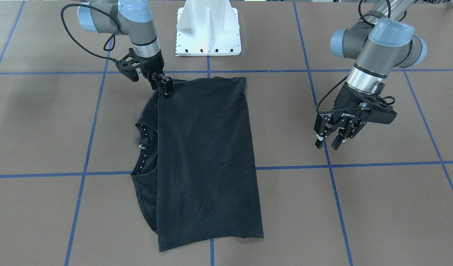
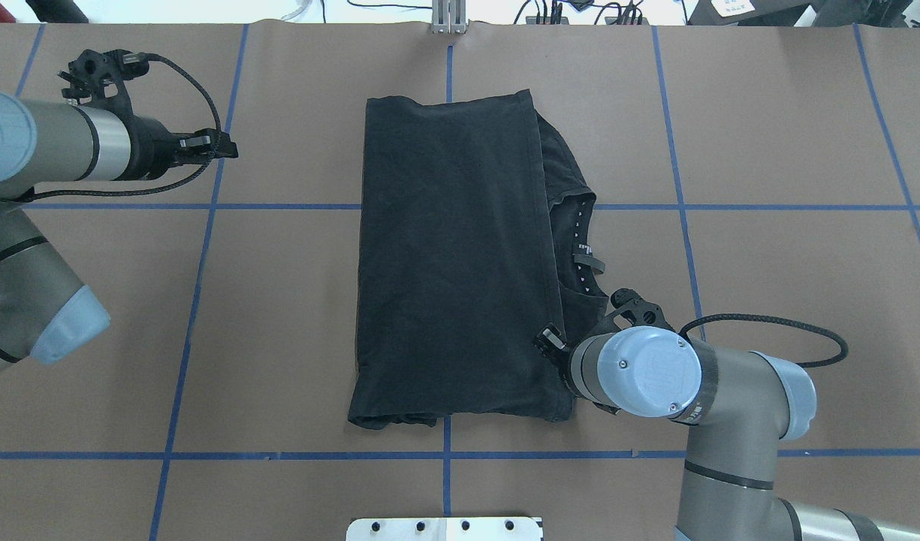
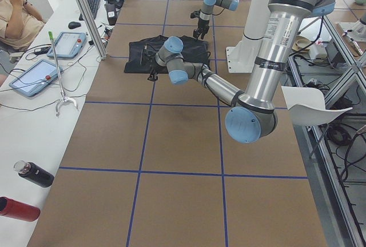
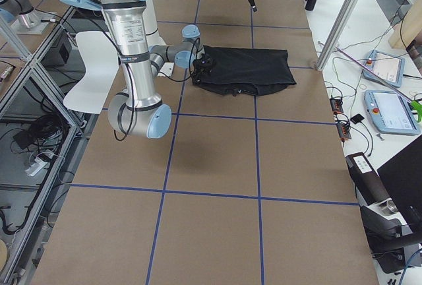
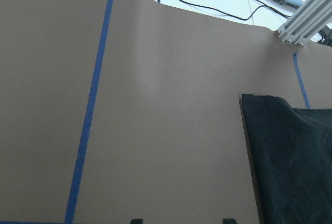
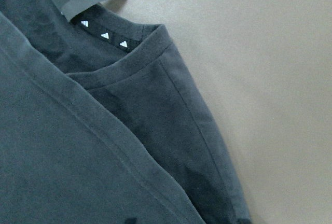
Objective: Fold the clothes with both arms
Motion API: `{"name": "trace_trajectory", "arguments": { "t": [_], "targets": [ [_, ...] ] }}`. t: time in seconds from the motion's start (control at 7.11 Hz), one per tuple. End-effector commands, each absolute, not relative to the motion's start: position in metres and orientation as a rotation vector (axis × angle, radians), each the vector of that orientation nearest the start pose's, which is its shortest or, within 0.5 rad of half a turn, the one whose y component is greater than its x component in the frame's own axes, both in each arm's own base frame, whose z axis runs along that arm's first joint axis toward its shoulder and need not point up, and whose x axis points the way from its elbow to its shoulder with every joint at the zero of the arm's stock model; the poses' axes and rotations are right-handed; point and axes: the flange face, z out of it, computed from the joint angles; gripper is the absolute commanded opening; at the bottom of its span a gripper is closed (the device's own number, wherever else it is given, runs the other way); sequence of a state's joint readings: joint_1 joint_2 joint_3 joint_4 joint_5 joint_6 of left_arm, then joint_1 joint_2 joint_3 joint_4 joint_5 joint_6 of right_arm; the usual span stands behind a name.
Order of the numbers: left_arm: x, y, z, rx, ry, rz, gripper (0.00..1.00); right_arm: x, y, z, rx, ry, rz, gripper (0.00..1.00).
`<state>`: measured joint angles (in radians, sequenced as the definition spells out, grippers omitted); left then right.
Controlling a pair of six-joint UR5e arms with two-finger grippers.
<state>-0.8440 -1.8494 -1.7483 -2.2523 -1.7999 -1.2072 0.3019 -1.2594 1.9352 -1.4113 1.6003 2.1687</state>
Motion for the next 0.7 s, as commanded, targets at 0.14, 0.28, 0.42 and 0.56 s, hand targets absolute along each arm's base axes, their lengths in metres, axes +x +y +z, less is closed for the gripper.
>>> {"name": "trace_trajectory", "arguments": {
  "t": [0.14, 0.28, 0.42, 0.56],
  "targets": [
    [0.315, -0.520, 0.346, 0.480, 1.055, -0.295, 0.60, -0.511, -0.290, 0.328, -0.157, -0.829, 0.851, 0.71],
    [0.315, -0.520, 0.346, 0.480, 1.055, -0.295, 0.60, -0.513, -0.289, 0.326, -0.153, -0.832, 0.850, 0.71],
    [0.315, -0.520, 0.346, 0.479, 1.056, -0.296, 0.60, -0.516, -0.285, 0.322, -0.157, -0.838, 0.842, 0.72],
    [0.315, -0.520, 0.348, 0.478, 1.053, -0.297, 0.60, -0.517, -0.279, 0.328, -0.158, -0.827, 0.834, 0.72]
  ]
}}
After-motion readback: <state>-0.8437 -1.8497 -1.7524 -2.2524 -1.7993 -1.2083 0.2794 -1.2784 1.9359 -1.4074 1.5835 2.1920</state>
